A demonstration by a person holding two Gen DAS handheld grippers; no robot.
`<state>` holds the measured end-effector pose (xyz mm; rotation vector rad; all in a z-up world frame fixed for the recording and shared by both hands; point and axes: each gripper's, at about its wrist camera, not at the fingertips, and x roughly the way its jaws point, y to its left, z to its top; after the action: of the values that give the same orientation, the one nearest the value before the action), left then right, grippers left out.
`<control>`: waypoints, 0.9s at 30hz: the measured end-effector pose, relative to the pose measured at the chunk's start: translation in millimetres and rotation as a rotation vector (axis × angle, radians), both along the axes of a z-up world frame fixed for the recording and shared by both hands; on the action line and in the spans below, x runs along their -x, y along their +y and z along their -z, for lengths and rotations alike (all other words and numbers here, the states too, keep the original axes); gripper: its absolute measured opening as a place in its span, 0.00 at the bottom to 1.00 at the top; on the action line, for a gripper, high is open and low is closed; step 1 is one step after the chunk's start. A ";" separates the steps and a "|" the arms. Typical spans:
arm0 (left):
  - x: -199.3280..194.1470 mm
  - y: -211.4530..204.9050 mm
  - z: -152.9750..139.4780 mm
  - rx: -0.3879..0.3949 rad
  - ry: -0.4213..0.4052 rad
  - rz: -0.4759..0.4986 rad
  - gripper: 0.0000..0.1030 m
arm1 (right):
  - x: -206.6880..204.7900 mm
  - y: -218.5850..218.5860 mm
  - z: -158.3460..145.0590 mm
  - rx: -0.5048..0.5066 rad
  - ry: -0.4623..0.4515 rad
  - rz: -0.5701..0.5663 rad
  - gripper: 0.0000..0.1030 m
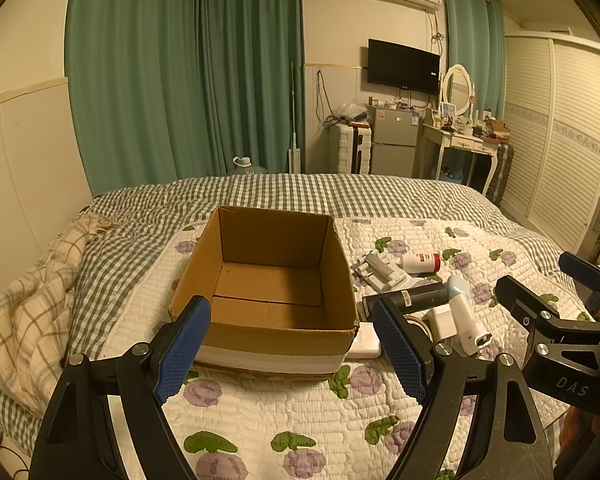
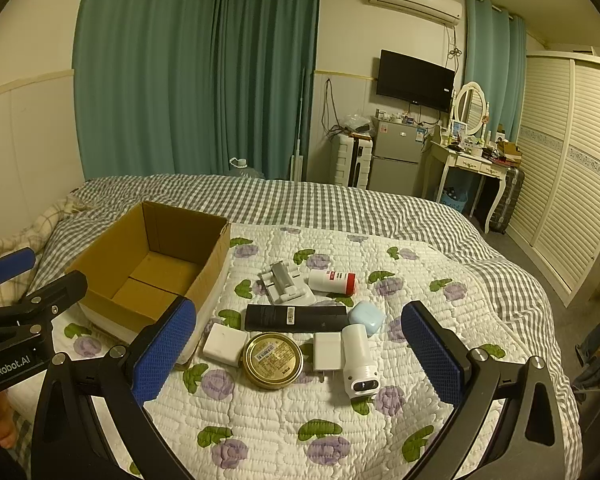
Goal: Organize rigid objects
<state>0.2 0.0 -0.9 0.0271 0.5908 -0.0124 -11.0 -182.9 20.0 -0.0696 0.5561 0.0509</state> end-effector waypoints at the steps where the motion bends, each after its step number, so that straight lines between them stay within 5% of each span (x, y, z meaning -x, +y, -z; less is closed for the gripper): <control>1: 0.4 0.0 0.2 -0.001 0.000 0.001 0.84 | 0.9 0.0 0.6 0.000 0.000 0.000 1.00; 27: 2.6 -4.3 0.5 -0.014 -0.005 0.010 0.84 | 0.0 0.2 1.9 0.003 0.003 0.001 1.00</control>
<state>-2.5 -4.3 -1.4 0.0437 0.5862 -0.0177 -11.0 -182.7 18.1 -0.0720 0.5590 0.0497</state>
